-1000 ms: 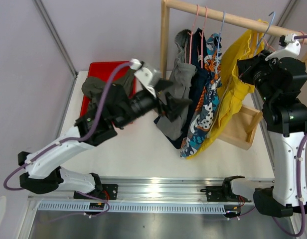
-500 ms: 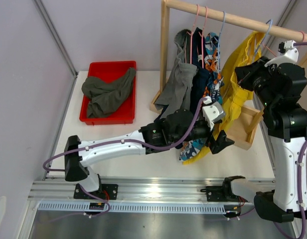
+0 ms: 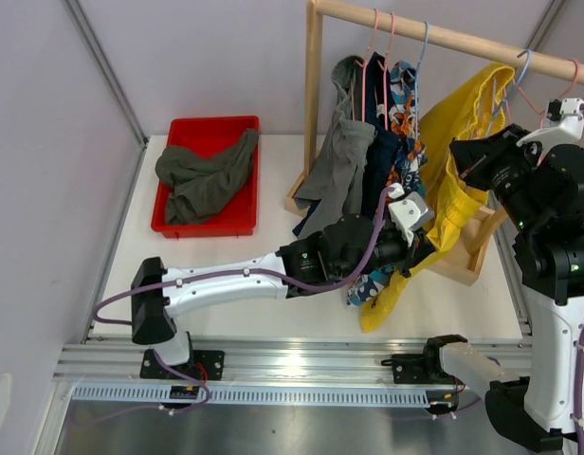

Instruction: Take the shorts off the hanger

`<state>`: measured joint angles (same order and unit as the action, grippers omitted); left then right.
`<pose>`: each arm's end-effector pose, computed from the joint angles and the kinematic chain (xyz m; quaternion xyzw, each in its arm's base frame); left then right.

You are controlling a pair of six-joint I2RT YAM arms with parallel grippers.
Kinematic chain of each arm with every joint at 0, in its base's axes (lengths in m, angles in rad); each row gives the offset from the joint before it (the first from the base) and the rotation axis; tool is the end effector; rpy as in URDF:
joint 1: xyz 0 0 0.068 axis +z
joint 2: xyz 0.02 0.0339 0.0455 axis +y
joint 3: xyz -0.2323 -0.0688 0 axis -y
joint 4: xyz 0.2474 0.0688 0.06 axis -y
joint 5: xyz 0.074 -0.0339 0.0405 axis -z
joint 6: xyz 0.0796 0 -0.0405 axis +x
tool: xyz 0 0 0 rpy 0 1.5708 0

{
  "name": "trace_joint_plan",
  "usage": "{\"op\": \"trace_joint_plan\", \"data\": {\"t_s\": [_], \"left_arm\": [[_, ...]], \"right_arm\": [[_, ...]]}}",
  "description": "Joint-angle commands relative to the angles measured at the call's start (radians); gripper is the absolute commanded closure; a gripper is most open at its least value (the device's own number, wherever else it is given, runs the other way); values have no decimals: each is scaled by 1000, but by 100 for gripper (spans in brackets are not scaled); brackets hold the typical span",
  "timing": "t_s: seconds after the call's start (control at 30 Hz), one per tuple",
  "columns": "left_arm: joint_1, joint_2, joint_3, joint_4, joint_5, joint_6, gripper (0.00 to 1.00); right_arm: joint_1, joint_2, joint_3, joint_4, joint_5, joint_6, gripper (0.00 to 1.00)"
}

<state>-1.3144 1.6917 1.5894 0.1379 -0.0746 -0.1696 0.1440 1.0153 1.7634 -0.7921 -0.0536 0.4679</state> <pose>0.1208 -0.4372 0.3840 0.3533 0.5979 -0.4668 0.5475 0.1888 0.0317 0.5164 0.0982 0.7158 0.2266 0.6532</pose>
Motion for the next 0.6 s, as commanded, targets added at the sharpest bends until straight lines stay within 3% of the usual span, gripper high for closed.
{"op": "trace_joint_plan", "data": {"t_s": [0.0,0.23,0.37,0.57], "left_arm": [[-5,-52,-55,60,-56,-12,100],[-199,-259,-345,143,-249,38,100],[-354,-268,-511,196,-371,7,100],[-387,-155,-430,212,-361,-38,100]], "right_arm": [[2,-20,44,44,-17,5,100],[3,8,62,44,43,-29,100],[3,17,74,40,52,-48,100],[3,6,59,31,75,-40,100]]}}
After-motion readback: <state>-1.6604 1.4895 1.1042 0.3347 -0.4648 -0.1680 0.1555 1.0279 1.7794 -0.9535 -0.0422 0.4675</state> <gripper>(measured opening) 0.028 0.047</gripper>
